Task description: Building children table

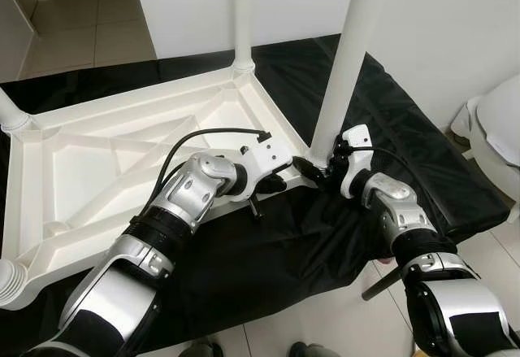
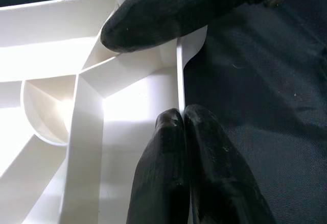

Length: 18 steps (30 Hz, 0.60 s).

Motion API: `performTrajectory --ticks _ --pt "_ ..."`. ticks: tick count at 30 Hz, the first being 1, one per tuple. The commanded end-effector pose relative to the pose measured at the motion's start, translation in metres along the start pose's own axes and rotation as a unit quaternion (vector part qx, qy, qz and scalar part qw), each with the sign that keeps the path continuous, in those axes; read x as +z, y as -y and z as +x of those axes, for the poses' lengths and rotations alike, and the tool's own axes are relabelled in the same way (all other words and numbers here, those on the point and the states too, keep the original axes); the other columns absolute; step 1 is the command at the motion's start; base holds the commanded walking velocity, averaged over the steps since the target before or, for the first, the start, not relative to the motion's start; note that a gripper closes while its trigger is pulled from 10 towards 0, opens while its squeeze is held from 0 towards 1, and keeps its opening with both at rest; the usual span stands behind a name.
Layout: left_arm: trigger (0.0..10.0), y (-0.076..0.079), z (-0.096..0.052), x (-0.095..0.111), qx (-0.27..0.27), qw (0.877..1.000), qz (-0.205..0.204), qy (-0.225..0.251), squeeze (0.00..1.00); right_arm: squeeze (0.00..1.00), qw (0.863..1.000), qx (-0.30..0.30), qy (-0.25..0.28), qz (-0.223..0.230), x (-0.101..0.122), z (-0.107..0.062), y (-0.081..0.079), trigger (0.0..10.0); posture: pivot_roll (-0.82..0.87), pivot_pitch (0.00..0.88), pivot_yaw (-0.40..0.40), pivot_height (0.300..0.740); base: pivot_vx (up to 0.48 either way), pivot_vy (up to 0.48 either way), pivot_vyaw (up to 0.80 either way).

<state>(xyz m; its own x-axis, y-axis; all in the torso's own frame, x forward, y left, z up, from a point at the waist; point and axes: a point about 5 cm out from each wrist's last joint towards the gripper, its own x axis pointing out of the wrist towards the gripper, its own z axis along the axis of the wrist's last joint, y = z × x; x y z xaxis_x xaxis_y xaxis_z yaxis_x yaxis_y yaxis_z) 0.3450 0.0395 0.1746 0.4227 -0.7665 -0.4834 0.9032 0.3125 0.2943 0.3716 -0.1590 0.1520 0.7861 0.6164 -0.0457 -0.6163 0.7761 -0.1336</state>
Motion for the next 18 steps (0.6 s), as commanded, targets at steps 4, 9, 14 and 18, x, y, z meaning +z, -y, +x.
performTrajectory --ticks 4,9,14,18 --pt "10.0 0.003 -0.001 -0.003 -0.024 1.0 0.002 -0.01 0.0 0.0 1.0 -0.017 0.001 0.023 -0.006 -0.002 0.001 0.0 -0.04 0.089 0.063 0.74 0.0 0.0 0.0" --pt "10.0 0.004 0.0 -0.003 -0.024 1.0 0.001 -0.009 0.0 0.0 0.998 -0.06 -0.007 0.034 -0.014 0.003 -0.009 0.0 -0.04 0.092 0.059 0.74 0.0 0.0 0.0" --pt "10.0 0.004 0.0 -0.003 -0.024 1.0 0.001 -0.009 0.0 0.0 0.994 -0.095 -0.015 0.057 -0.022 0.006 -0.018 0.0 -0.04 0.095 0.057 0.74 0.0 0.0 0.0" --pt "10.0 0.004 0.0 -0.004 -0.023 1.0 0.0 -0.009 0.0 0.0 0.984 -0.156 -0.028 0.084 -0.029 0.009 -0.025 0.0 -0.04 0.1 0.059 0.74 0.0 0.0 0.0"
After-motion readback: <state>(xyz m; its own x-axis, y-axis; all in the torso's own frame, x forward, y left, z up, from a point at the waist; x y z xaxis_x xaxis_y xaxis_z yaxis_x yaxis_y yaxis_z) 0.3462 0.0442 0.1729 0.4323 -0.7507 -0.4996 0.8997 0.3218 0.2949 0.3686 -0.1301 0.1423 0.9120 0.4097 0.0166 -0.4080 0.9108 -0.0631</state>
